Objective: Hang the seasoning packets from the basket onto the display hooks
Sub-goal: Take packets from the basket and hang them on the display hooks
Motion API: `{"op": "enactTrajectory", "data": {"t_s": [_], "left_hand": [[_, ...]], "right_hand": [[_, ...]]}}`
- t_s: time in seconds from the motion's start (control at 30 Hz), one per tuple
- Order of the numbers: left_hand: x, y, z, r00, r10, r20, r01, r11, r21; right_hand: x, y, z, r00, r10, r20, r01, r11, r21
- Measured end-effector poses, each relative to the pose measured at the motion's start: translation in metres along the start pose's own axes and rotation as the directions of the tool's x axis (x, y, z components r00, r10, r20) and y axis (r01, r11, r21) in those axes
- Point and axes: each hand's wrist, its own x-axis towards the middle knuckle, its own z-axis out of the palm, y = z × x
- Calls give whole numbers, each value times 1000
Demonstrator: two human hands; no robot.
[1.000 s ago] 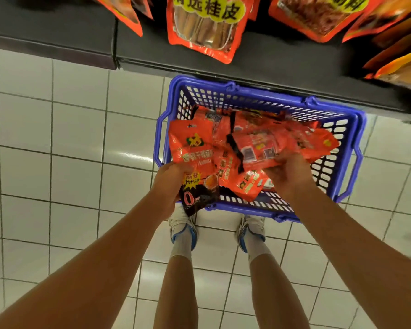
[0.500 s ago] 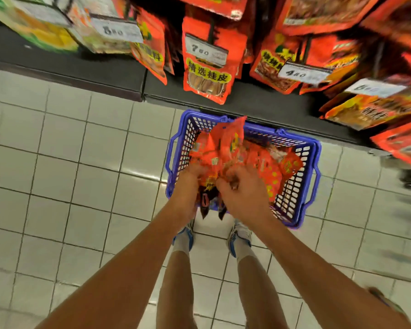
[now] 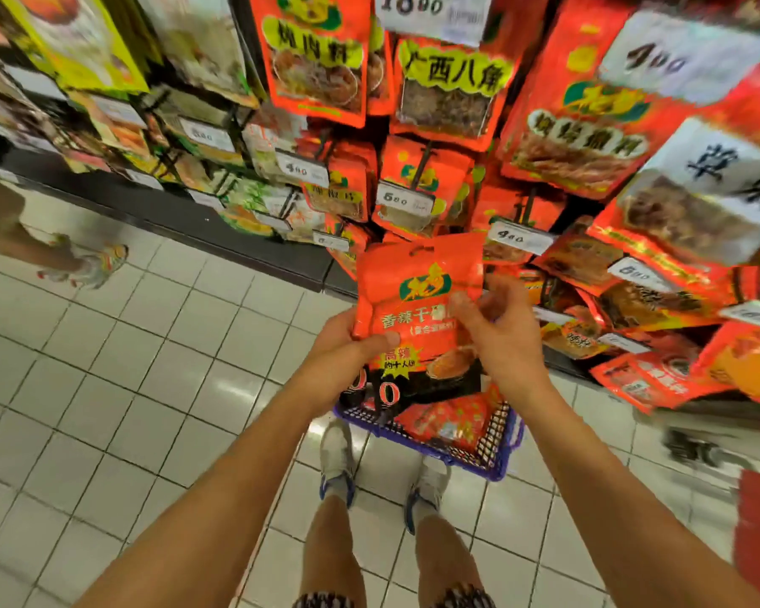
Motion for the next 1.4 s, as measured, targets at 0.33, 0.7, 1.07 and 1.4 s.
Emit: {"op": "enactTrajectory", "data": {"t_s": [0.33,0.7,1.07,1.4], "left_hand": [[-99,199,10,908,402,-117,-416,896,-154],[-159,347,-14,742,638,-205,-667,734,-128],[-159,446,-62,636,768,-72,-770,628,-113],[-126,510,-59,581,811,60,-809,584,-63]], "right_hand": [[-47,-220,-87,948,-313,-64,315,886,340],[-60,-364,-159,814,-495,-304,571,780,258],[-50,-467,-171,704,-546,-454,689,681,248],[-6,-528,-137,610,-566,-555,700,713,42]]}}
